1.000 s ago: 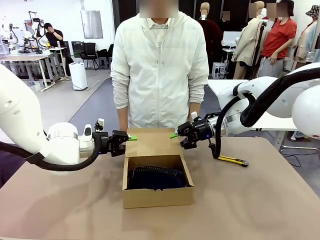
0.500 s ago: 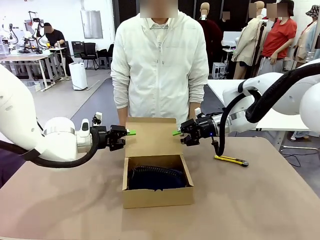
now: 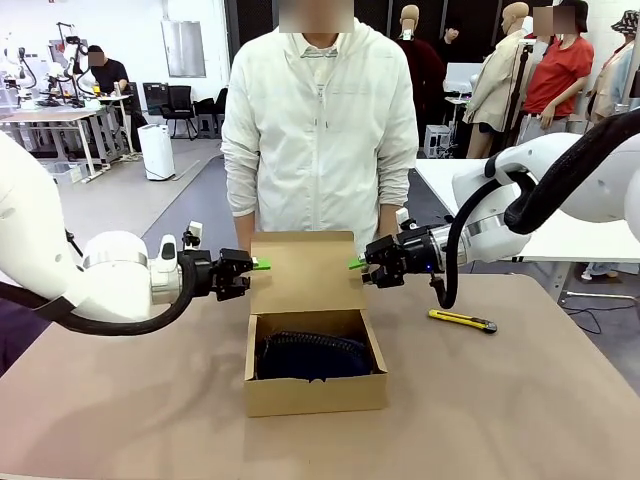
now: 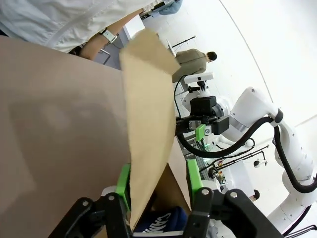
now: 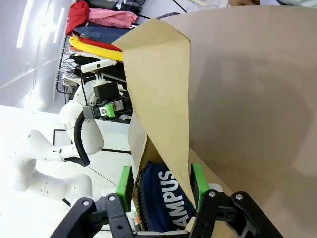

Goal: Pack the items into the box.
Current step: Close the Mailer Box.

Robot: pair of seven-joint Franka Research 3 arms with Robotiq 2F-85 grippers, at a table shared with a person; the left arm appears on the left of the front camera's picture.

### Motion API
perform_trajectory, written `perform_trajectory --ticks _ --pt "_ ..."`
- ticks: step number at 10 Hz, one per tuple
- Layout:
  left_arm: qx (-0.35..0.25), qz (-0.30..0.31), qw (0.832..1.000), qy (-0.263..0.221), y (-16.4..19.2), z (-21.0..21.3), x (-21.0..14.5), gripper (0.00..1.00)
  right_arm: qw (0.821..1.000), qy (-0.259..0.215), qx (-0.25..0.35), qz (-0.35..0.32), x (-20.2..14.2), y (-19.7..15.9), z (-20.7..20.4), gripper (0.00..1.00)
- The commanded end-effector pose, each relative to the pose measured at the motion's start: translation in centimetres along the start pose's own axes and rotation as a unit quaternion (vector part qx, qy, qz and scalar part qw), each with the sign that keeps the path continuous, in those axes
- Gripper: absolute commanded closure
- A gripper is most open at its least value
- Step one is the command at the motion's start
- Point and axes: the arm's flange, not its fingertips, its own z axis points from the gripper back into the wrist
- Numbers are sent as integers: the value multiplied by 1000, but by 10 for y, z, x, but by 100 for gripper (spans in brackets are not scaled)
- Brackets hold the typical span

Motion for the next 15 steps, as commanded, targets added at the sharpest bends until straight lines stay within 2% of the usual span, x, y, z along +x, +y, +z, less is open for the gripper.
perform_trajectory --ticks 1,4,5,6,8,11,13,15 --pt "-9 -3 1000 -1 0 -2 4 44 1000 4 6 -3 7 0 -1 37" --pt "-1 1 1000 0 3 -2 1 44 1000 1 0 -4 -1 -5 -1 37" --pt "-34 -75 997 9 -9 -2 -5 44 999 -11 -2 32 -10 2 -1 37" --pt "-63 -117 991 10 -20 0 -12 44 997 -26 7 73 -19 8 3 37" --pt "-67 -196 978 -26 -34 9 -23 44 988 -50 22 146 -35 19 12 37" --pt "-87 -246 965 -26 -43 24 -44 44 959 -73 75 265 -55 29 15 37" --pt "-124 -308 943 -20 -41 34 -59 44 941 -69 101 315 -73 27 15 37" --pt "-146 -354 924 -28 -42 40 -76 44 919 -88 99 371 -92 25 16 37"
